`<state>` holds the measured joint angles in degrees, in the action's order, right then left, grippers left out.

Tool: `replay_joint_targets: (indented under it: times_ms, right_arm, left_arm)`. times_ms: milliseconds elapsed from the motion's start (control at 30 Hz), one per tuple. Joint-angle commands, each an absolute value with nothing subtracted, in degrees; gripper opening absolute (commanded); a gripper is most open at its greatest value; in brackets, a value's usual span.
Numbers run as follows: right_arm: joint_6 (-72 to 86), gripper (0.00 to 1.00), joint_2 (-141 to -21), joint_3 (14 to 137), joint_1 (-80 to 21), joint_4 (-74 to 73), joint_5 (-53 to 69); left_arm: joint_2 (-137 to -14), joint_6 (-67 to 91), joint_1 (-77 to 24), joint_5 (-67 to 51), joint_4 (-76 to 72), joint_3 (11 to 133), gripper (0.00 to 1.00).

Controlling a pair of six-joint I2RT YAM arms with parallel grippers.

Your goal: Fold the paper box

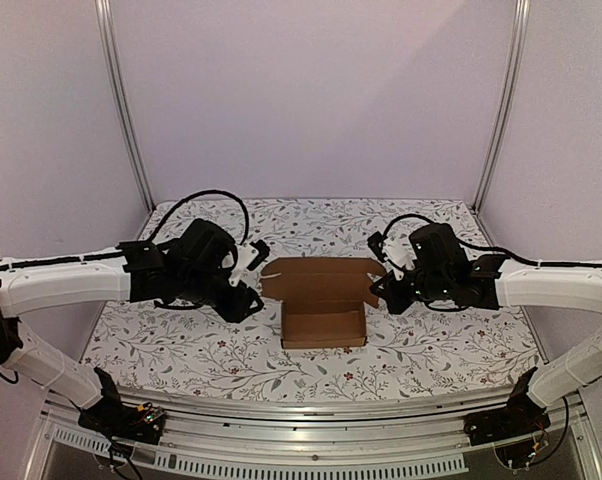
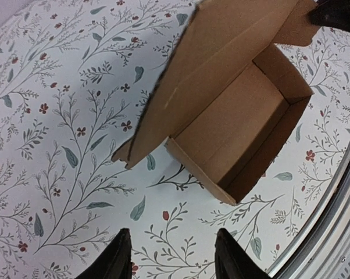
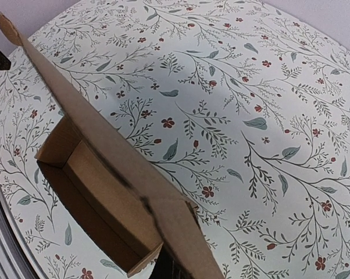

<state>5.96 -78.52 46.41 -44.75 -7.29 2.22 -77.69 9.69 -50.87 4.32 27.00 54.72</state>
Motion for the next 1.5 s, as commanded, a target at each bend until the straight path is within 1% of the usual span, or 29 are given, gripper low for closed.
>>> replay_joint_targets:
  times_ms: [0, 167, 433, 633, 733, 867, 1033, 1300, 1467]
  right_arm:
    - [5.46, 0.00, -77.09, 45.75, -45.15, -6.76, 3.75]
    - [4.99, 0.00, -77.29, 45.87, -45.18, -6.91, 6.51]
    - [4.50, 0.00, -77.17, 46.71, -45.17, -8.23, 9.61]
    - [4.72, 0.00, -77.17, 46.85, -45.23, -8.32, 11.90]
    - [4.95, 0.00, -77.17, 46.76, -45.12, -8.44, 11.49]
    - [6.04, 0.00, -77.41, 46.99, -45.24, -8.47, 10.08]
    - [6.80, 0.00, -78.28, 47.24, -45.34, -8.08, 9.00]
    - [7.55, 0.00, -78.17, 47.37, -45.99, -7.69, 7.09]
    - [8.16, 0.00, -78.31, 47.66, -46.90, -7.69, 4.92]
  left_arm:
    - [-75.94, 10.46, -48.44, 0.46, 17.94, 50.21, 0.47]
    - [-74.51, 10.28, -46.87, -1.53, 9.05, 44.49, 0.50]
    - [-73.25, 9.42, -45.46, -5.44, -2.25, 39.03, 0.50]
    - [-73.14, 9.04, -45.00, -7.80, -5.61, 37.19, 0.49]
    - [-73.39, 9.11, -45.00, -8.55, -5.19, 37.43, 0.43]
    - [-73.22, 8.88, -45.00, -8.68, -3.96, 37.49, 0.28]
    - [-73.30, 9.33, -45.05, -8.24, -2.35, 37.67, 0.17]
    - [-73.22, 9.91, -45.04, -6.64, -0.32, 37.85, 0.08]
    - [-72.95, 11.13, -45.00, -6.11, -0.18, 38.22, 0.00]
